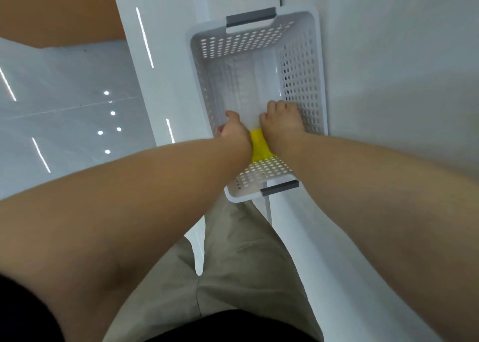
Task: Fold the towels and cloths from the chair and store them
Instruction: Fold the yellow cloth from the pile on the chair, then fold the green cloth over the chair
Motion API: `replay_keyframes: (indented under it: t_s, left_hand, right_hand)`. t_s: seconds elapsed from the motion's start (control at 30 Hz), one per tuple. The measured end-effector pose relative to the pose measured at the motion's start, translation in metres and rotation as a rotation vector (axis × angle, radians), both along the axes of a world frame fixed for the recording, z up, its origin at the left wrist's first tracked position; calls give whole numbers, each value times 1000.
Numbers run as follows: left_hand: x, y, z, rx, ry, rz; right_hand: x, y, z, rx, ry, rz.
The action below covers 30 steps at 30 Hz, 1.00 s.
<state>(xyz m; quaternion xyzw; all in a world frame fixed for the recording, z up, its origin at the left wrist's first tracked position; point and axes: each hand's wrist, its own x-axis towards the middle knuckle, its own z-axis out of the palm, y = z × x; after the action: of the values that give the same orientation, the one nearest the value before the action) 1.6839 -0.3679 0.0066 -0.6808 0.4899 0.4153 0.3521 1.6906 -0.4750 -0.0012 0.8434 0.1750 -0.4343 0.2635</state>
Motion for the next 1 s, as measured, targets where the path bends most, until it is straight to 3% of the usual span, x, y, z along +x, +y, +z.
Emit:
replay_keyframes:
  t_s: [0.13,0.27,0.43,0.7,1.0]
  left_hand:
    - [12,10,80,-15,2,27]
    - [22,34,155,-198,-18,147]
    - [38,69,217,-403,-53,326]
    - [-25,100,258,-494,-88,-172]
    - [-192,110,292,-553,135,-434]
  right_hand:
    - [-9,6,70,85,39,-147]
    - [-27,18,137,257,33,-703]
    - [-58,44,198,396,-147,-1219]
    - [-170,134,242,462,-569,-1767]
    - [-364,217,274,476,-880,-2453]
